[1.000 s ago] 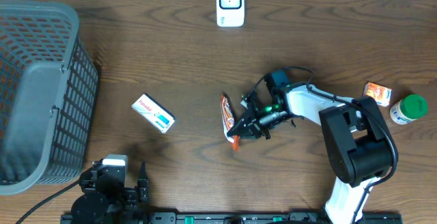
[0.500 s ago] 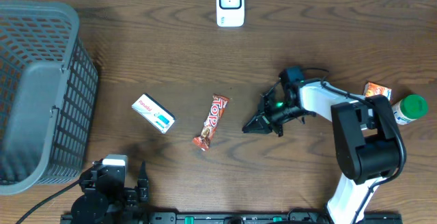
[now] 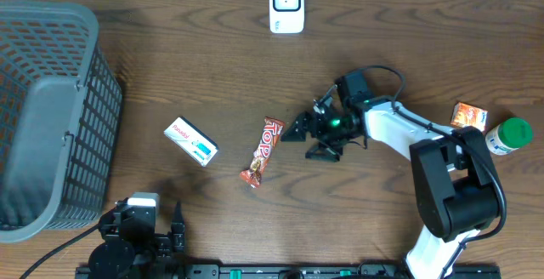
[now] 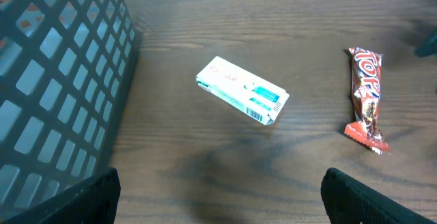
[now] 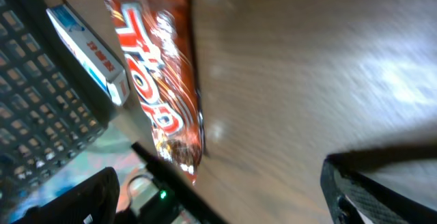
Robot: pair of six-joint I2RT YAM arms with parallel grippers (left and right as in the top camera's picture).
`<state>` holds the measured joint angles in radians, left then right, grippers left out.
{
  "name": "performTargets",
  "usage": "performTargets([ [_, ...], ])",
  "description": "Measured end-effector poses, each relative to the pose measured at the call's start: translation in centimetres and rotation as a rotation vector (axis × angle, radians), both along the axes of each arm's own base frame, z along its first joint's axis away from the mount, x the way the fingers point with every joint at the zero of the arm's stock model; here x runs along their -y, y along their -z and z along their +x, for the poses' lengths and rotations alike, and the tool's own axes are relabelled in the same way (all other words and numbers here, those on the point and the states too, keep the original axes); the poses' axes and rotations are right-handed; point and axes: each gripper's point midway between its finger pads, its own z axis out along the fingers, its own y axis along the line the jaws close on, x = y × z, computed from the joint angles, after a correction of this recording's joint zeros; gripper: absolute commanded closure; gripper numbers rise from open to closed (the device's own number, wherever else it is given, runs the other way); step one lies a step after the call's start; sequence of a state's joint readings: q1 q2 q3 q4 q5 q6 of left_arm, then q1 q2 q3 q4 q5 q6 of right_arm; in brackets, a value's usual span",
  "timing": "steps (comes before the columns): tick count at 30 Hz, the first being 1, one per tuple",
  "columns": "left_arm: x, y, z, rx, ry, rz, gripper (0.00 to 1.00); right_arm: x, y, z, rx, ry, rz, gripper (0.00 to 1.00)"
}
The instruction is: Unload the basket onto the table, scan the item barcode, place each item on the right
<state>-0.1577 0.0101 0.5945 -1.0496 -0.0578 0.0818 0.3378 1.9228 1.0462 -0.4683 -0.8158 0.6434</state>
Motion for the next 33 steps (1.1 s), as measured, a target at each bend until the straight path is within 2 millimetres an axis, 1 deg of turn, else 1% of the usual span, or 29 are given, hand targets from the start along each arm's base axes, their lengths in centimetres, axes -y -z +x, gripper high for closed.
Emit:
performTargets([
  [2,0.0,0.0,0.0,0.0,0.0,0.0,0.07,-0.9,0.0,0.7,0.034,0.011,-0.013,0.15],
  [6,0.0,0.0,0.0,0.0,0.0,0.0,0.07,-2.2,0.2,1.9,0.085,0.055,-0.044,0.23],
  [10,0.0,0.0,0.0,0.0,0.0,0.0,0.07,-2.8,0.3,3.2,0.12,0.11,-0.062,0.23],
  [13,0.0,0.0,0.0,0.0,0.0,0.0,0.07,-3.1,0.5,3.6,0.122,0.131,-0.067,0.23],
  [15,0.0,0.0,0.0,0.0,0.0,0.0,0.07,-3.4,0.5,3.8,0.126,0.136,-0.067,0.25],
  [20,0.0,0.0,0.0,0.0,0.0,0.0,0.07,-4.9,1.1,4.8,0.151,0.131,-0.043,0.41],
  [22,0.0,0.0,0.0,0.0,0.0,0.0,0.07,-5.4,1.4,5.0,0.142,0.126,-0.041,0.53],
  [23,0.0,0.0,0.0,0.0,0.0,0.0,0.07,-5.6,1.6,5.1,0.141,0.119,-0.038,0.61],
  [25,0.0,0.0,0.0,0.0,0.0,0.0,0.07,-6.1,2.1,5.1,0.134,0.106,-0.037,0.81],
  [27,0.0,0.0,0.0,0.0,0.0,0.0,0.07,-6.2,2.7,4.9,0.118,0.101,-0.046,0.92],
  [28,0.0,0.0,0.0,0.0,0.0,0.0,0.07,-6.2,2.8,4.9,0.113,0.101,-0.053,0.97],
  [29,0.0,0.0,0.0,0.0,0.0,0.0,0.07,-6.1,2.8,4.9,0.116,0.099,-0.059,0.99],
  [33,0.0,0.0,0.0,0.0,0.0,0.0,0.07,-6.2,2.8,5.0,0.154,0.071,-0.06,0.99],
])
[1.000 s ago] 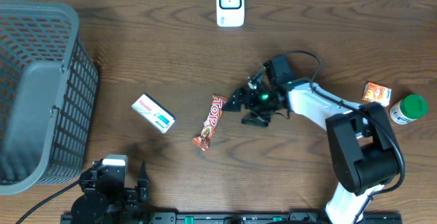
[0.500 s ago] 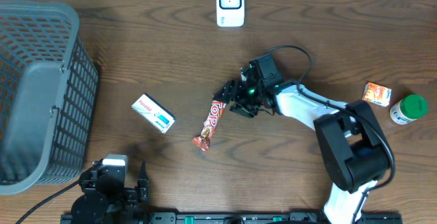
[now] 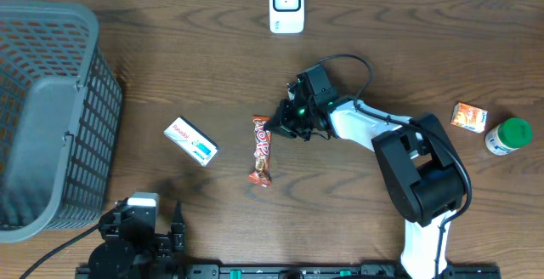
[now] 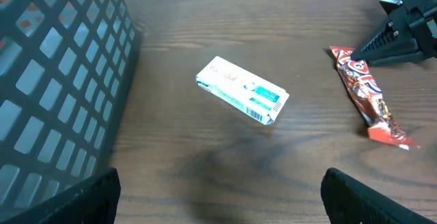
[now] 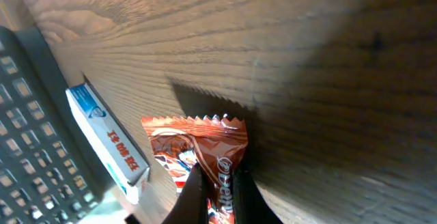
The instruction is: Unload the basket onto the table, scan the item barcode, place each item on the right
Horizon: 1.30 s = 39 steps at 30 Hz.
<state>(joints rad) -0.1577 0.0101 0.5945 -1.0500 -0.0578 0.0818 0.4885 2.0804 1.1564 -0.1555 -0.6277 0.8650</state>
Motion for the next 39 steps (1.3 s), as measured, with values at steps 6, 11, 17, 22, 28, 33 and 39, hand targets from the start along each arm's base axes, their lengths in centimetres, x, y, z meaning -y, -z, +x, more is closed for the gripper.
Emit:
performTargets([
  [6,0.0,0.0,0.0,0.0,0.0,0.0,0.07,-0.1,-0.2,0.2,0.047,-0.037,0.002,0.99],
  [11,0.0,0.0,0.0,0.0,0.0,0.0,0.07,1.5,-0.6,-0.6,0.081,-0.058,-0.084,0.99],
  [17,0.0,0.0,0.0,0.0,0.0,0.0,0.07,8.4,-3.0,-2.4,0.178,0.005,-0.483,0.99],
  [22,0.0,0.0,0.0,0.0,0.0,0.0,0.07,13.1,-9.3,-2.5,0.392,0.095,-0.76,0.99],
  [28,0.0,0.0,0.0,0.0,0.0,0.0,0.07,15.3,-11.0,-2.7,0.458,0.114,-0.893,0.72],
  [33,0.0,0.0,0.0,0.0,0.0,0.0,0.07,14.8,-9.1,-5.6,0.344,-0.026,-0.88,0.87],
  [39,0.0,0.0,0.0,0.0,0.0,0.0,0.07,11.7,-8.8,-9.7,0.376,-0.22,-0.918,0.01],
])
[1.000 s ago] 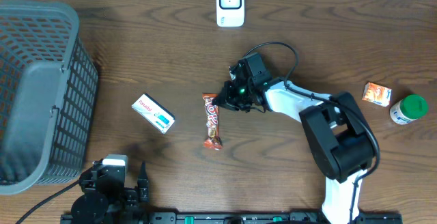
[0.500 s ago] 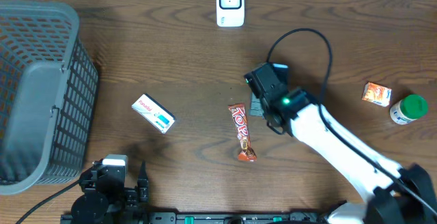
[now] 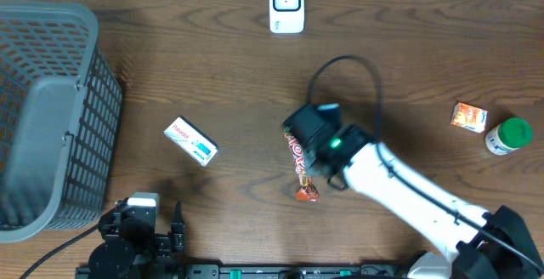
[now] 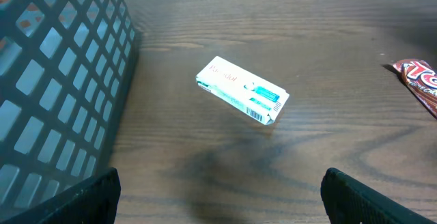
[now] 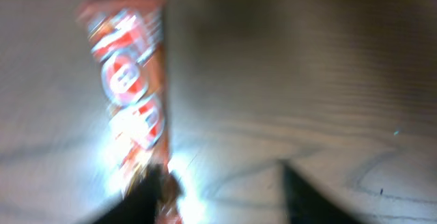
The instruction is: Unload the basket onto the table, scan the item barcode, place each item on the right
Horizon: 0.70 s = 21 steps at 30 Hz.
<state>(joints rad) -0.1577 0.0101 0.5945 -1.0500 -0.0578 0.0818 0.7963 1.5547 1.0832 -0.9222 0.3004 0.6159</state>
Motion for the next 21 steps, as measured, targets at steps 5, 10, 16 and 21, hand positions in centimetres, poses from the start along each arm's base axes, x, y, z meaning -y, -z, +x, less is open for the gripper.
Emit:
performTargets([
  [5,0.0,0.0,0.0,0.0,0.0,0.0,0.07,-1.4,-0.1,-3.1,0.0,-0.121,-0.084,0.01],
  [10,0.0,0.0,0.0,0.0,0.0,0.0,0.07,-1.7,-0.3,-4.6,0.048,-0.168,-0.157,0.01],
  [16,0.0,0.0,0.0,0.0,0.0,0.0,0.07,-3.2,-0.1,-6.7,0.085,-0.265,-0.185,0.04],
  [21,0.0,0.0,0.0,0.0,0.0,0.0,0.07,-1.8,1.4,-7.7,0.084,-0.294,-0.251,0.09],
])
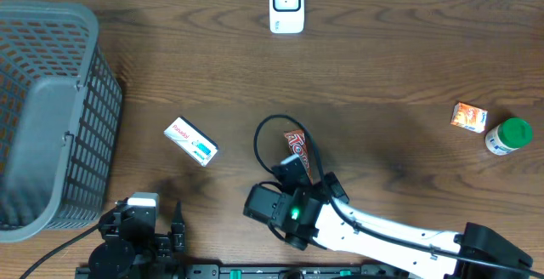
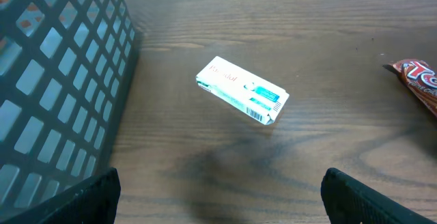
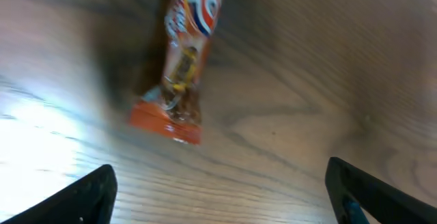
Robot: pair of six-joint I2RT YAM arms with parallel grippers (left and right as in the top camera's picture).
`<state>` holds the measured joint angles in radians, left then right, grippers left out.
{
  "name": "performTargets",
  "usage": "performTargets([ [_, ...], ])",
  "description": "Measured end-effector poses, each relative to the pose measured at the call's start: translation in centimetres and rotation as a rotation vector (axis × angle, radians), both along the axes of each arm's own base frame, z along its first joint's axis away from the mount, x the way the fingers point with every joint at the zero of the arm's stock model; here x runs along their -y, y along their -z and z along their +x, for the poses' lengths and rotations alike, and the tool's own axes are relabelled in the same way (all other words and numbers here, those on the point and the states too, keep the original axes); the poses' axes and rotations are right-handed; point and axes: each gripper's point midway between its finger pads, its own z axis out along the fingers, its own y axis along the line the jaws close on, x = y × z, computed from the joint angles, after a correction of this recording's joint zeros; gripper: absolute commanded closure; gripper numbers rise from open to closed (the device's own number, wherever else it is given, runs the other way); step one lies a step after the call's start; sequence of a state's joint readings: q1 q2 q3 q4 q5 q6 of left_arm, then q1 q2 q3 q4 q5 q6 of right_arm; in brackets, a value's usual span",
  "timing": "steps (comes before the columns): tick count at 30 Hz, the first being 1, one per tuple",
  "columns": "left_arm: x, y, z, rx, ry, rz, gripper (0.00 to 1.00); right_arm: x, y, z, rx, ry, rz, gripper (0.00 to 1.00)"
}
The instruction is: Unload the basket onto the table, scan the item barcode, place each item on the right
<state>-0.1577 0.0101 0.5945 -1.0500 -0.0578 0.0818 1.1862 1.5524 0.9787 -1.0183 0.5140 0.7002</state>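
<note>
The red candy bar (image 1: 294,145) lies flat on the table near the middle, also seen ahead in the right wrist view (image 3: 188,53) and at the edge of the left wrist view (image 2: 416,80). My right gripper (image 1: 303,181) (image 3: 229,200) stands open just in front of the bar's near end, holding nothing. The white scanner (image 1: 286,5) stands at the far edge. My left gripper (image 1: 144,228) (image 2: 218,200) rests open at the front left, with a white and blue box (image 2: 242,91) ahead of it.
A grey mesh basket (image 1: 51,117) fills the left side. An orange packet (image 1: 469,116) and a green-capped bottle (image 1: 508,134) sit at the far right. The right arm's black cable (image 1: 263,139) loops over the table beside the bar.
My right arm has drawn back toward the front edge and its jaws stand wide open. The candy bar lies on the table in about the same place. The left arm has not moved.
My right gripper stood open to the right of the slanted candy bar. Then it was shut on the bar's far end. Later the bar lay further right with the gripper over it. Now the bar lies free and the gripper is open behind it.
</note>
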Motion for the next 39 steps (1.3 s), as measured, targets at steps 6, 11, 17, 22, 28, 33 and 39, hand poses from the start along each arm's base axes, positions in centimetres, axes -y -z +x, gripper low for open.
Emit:
performTargets([
  [6,0.0,0.0,0.0,0.0,0.0,0.0,0.07,0.6,1.6,0.1,0.015,-0.02,-0.01,0.09],
  [11,0.0,0.0,0.0,0.0,0.0,0.0,0.07,0.1,2.1,0.3,0.025,-0.048,0.005,0.03],
  [17,0.0,0.0,0.0,0.0,0.0,0.0,0.07,-1.0,2.8,0.7,0.024,-0.122,0.005,0.01],
  [22,0.0,0.0,0.0,0.0,0.0,0.0,0.07,-0.9,5.0,0.6,-0.019,-0.195,-0.088,0.03],
  [28,0.0,0.0,0.0,0.0,0.0,0.0,0.07,-1.0,5.6,1.6,0.005,-0.247,-0.181,0.13],
  [33,0.0,0.0,0.0,-0.001,0.0,0.0,0.07,-1.4,5.8,2.7,0.056,-0.287,-0.235,0.27],
  [39,0.0,0.0,0.0,0.0,0.0,0.0,0.07,-1.5,5.8,3.2,0.082,-0.315,-0.272,0.33],
])
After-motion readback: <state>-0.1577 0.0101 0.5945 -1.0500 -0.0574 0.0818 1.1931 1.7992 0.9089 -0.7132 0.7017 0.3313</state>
